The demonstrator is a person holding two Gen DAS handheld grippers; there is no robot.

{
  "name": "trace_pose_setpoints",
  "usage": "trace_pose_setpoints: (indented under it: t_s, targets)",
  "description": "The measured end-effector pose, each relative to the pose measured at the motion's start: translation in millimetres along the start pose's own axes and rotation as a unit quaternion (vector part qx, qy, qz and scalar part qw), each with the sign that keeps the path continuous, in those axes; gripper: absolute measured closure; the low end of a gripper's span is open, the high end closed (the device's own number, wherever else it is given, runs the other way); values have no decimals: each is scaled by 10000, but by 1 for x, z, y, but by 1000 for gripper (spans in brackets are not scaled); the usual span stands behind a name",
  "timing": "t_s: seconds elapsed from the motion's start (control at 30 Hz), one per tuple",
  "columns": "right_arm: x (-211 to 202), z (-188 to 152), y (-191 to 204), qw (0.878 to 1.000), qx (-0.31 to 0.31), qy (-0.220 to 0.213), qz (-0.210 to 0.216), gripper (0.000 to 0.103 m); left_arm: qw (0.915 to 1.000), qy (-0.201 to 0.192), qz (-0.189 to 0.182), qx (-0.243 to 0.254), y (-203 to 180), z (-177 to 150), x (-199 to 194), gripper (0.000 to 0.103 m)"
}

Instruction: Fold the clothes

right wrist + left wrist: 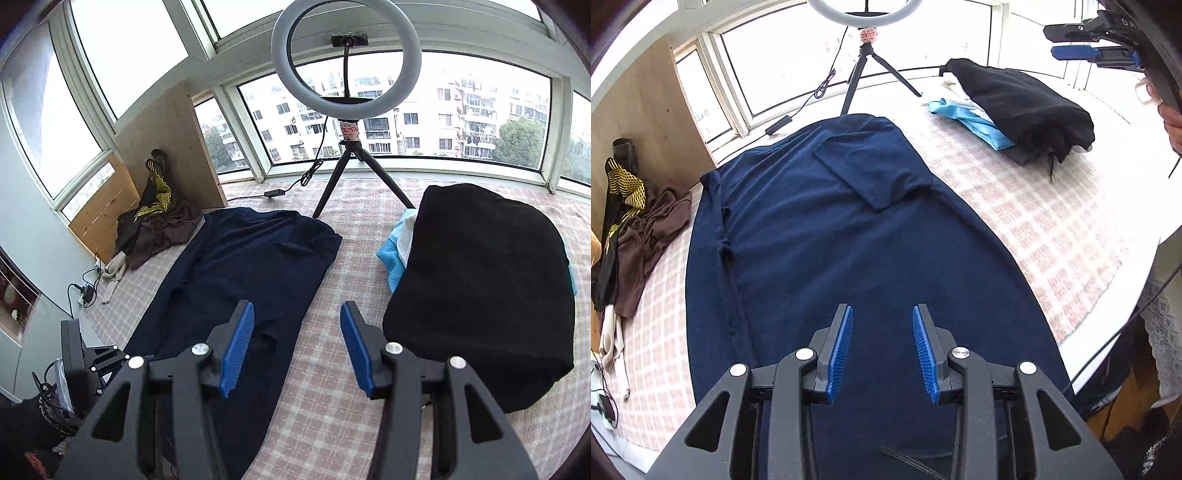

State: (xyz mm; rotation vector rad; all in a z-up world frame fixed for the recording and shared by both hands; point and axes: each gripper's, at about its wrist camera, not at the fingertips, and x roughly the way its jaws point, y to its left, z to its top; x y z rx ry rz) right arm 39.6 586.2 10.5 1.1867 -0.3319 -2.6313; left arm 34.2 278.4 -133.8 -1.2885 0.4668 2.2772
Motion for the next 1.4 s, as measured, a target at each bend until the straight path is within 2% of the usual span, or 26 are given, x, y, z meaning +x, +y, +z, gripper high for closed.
trace_pose_setpoints:
  t_s: [0.07,0.17,0.27,0.4,0.5,0.57,0.67,0.73,0.77,0.8,0.9,1.03,1.27,1.3,1.33,1.37,1.4]
  targets:
    - [-32,-35,0,9999,92,19,-88,47,9995,29,-323,-17,-17,-35,-12,70]
    - [-60,-85,5,9994,103,168,-286,47,9966,72,-817,115,-59,-82,-22,70]
    - [-75,-125,9,9990,204,271,-305,47,9952,68,-769,601,-110,-107,-15,70]
    - [-85,-161,7,9979,456,401,-208,47,9938,-108,-426,1026,-158,-110,0,70]
    - [-86,-172,6,9975,559,420,-104,47,9904,-176,53,1372,-179,-106,14,70]
    - [-82,-170,7,9975,557,423,-62,47,9886,-160,247,1479,-183,-103,24,68]
    - [-63,-155,10,9982,397,459,22,47,9893,-195,35,1446,-181,-102,24,69]
    - [-42,-137,13,9986,201,490,30,47,9894,-227,-124,1426,-178,-102,21,76]
    - [-27,-126,15,9987,97,505,4,47,9894,-242,-204,1416,-177,-103,20,91]
    - [-7,-114,14,9985,67,534,11,47,9915,-209,-310,1248,-171,-102,17,100]
    - [60,-77,10,9974,191,682,104,47,9955,-105,-600,719,-152,-98,11,100]
    - [122,-57,12,9945,222,1020,53,47,9954,-28,-959,-31,-122,-96,4,100]
    - [224,-26,18,9864,237,1625,-66,48,9928,-70,-1136,-368,-109,-91,6,100]
    - [239,-22,19,9849,239,1711,-83,59,9923,-81,-1171,-400,-108,-91,7,100]
    - [254,-18,20,9834,241,1797,-100,88,9912,-100,-1236,-469,-105,-92,5,100]
    - [268,-13,21,9818,243,1882,-117,99,9900,-118,-1301,-539,-103,-94,4,100]
    - [272,-11,20,9810,322,1911,-84,98,9887,-136,-1366,-609,-100,-96,3,100]
